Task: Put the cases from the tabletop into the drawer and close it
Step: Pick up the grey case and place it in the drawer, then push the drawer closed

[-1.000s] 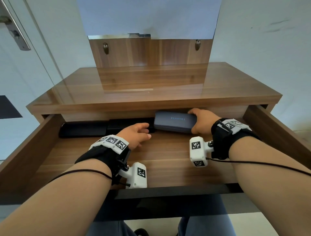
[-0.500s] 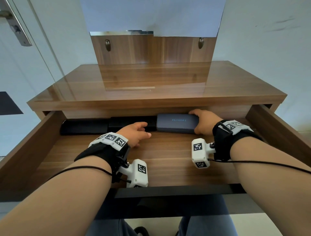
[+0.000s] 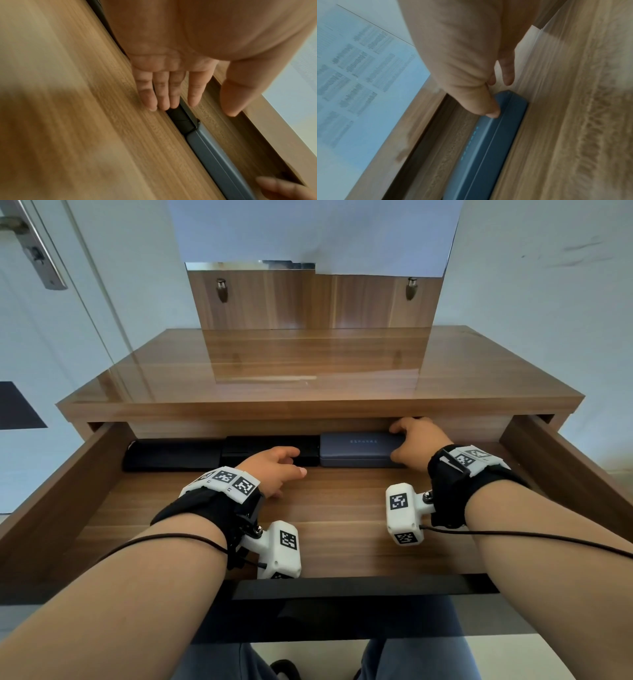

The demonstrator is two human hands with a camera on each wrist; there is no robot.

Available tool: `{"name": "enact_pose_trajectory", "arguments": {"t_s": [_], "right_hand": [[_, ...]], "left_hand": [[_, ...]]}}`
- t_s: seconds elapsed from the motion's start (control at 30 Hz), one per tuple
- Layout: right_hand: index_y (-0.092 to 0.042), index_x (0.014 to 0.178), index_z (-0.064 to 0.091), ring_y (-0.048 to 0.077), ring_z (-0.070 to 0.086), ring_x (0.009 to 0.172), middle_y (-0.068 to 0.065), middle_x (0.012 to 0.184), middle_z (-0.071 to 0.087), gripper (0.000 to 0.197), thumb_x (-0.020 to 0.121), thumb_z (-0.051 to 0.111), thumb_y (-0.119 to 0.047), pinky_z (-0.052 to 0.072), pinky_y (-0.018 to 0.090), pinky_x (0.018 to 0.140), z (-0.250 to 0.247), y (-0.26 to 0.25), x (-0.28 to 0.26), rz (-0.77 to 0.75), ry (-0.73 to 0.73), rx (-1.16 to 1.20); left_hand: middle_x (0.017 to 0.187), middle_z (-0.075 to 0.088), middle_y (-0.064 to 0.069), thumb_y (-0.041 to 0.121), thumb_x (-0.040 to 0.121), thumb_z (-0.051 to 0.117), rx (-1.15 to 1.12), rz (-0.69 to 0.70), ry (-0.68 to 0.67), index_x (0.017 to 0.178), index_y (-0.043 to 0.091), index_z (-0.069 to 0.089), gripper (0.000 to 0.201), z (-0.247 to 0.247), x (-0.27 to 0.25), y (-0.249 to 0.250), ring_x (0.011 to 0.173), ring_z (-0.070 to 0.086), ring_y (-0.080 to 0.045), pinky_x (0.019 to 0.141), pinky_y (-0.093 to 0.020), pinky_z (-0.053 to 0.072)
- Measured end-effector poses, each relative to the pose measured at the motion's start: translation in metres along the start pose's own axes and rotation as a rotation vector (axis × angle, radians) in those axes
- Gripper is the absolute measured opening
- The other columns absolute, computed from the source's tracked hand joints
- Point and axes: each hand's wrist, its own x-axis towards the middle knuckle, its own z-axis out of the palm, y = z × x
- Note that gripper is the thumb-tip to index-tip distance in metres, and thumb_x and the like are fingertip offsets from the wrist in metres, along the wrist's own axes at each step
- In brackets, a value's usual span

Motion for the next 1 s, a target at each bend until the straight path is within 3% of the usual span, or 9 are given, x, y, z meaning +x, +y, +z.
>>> {"name": "enact_pose_trajectory", "arguments": {"t_s": [0.07, 0.27, 0.47, 0.63, 0.77, 0.93, 1.0], "right_hand": [[-0.02, 0.127, 0.054, 0.034, 0.049, 0.118, 0.013, 0.132, 0.048, 0.051, 0.077, 0.064, -0.019, 0.046, 0.035, 0.098, -0.004, -0.005, -0.004, 0.0, -0.012, -0.047], [-0.016, 0.11, 0.065, 0.022, 0.059, 0.105, 0.005, 0.116, 0.065, 0.032, 0.079, 0.067, -0.023, 0.045, 0.028, 0.087, -0.023, -0.015, -0.011, -0.072, 0.053, 0.05], [-0.019, 0.111, 0.064, 0.013, 0.054, 0.093, -0.001, 0.109, 0.063, 0.037, 0.077, 0.071, -0.033, 0.04, 0.024, 0.082, -0.03, -0.026, -0.017, -0.157, -0.048, 0.065], [-0.023, 0.116, 0.058, 0.013, 0.06, 0.091, -0.006, 0.103, 0.064, 0.043, 0.077, 0.072, -0.038, 0.043, 0.024, 0.077, -0.052, -0.041, -0.031, -0.264, -0.171, 0.08], [-0.028, 0.113, 0.058, 0.011, 0.062, 0.097, -0.009, 0.103, 0.067, 0.043, 0.075, 0.071, -0.045, 0.048, 0.03, 0.09, -0.062, -0.05, -0.048, -0.338, -0.27, -0.019], [-0.03, 0.116, 0.056, 0.009, 0.061, 0.094, -0.012, 0.1, 0.066, 0.049, 0.073, 0.073, -0.046, 0.047, 0.026, 0.087, -0.068, -0.071, -0.081, -0.427, -0.409, -0.121], [-0.03, 0.118, 0.055, 0.007, 0.062, 0.094, -0.012, 0.1, 0.066, 0.053, 0.071, 0.074, -0.046, 0.048, 0.027, 0.09, -0.069, -0.079, -0.096, -0.474, -0.454, -0.135]], "left_hand": [[0.142, 0.047, -0.006, 0.024, 0.087, 0.058, 0.0, 0.012, 0.014, 0.14, 0.019, 0.041, 0.055, -0.002, -0.001, 0.001, 0.12, 0.053, -0.023, 0.082, -0.034, 0.052], [0.134, 0.054, -0.005, 0.02, 0.088, 0.056, -0.092, 0.077, 0.159, 0.133, 0.018, 0.05, 0.045, -0.014, -0.005, 0.005, 0.107, 0.055, -0.017, 0.081, -0.033, 0.052], [0.119, 0.06, -0.001, 0.02, 0.088, 0.055, -0.163, 0.14, 0.274, 0.123, 0.018, 0.058, 0.035, -0.02, -0.009, 0.019, 0.1, 0.057, -0.015, 0.08, -0.032, 0.052], [0.109, 0.064, 0.0, 0.019, 0.088, 0.053, -0.242, 0.192, 0.336, 0.106, 0.024, 0.06, 0.02, -0.036, -0.012, 0.034, 0.098, 0.062, -0.016, 0.082, -0.033, 0.052], [0.108, 0.065, 0.001, 0.021, 0.088, 0.053, -0.218, 0.223, 0.34, 0.106, 0.025, 0.061, 0.021, -0.042, -0.019, 0.036, 0.098, 0.063, -0.015, 0.082, -0.033, 0.053], [0.109, 0.065, 0.0, 0.022, 0.087, 0.053, -0.275, 0.234, 0.35, 0.092, 0.032, 0.061, 0.014, -0.047, -0.029, 0.037, 0.097, 0.063, -0.013, 0.079, -0.032, 0.052], [0.109, 0.065, 0.001, 0.022, 0.088, 0.052, -0.279, 0.241, 0.357, 0.094, 0.031, 0.061, 0.014, -0.049, -0.033, 0.038, 0.096, 0.063, -0.013, 0.079, -0.032, 0.052]]}}
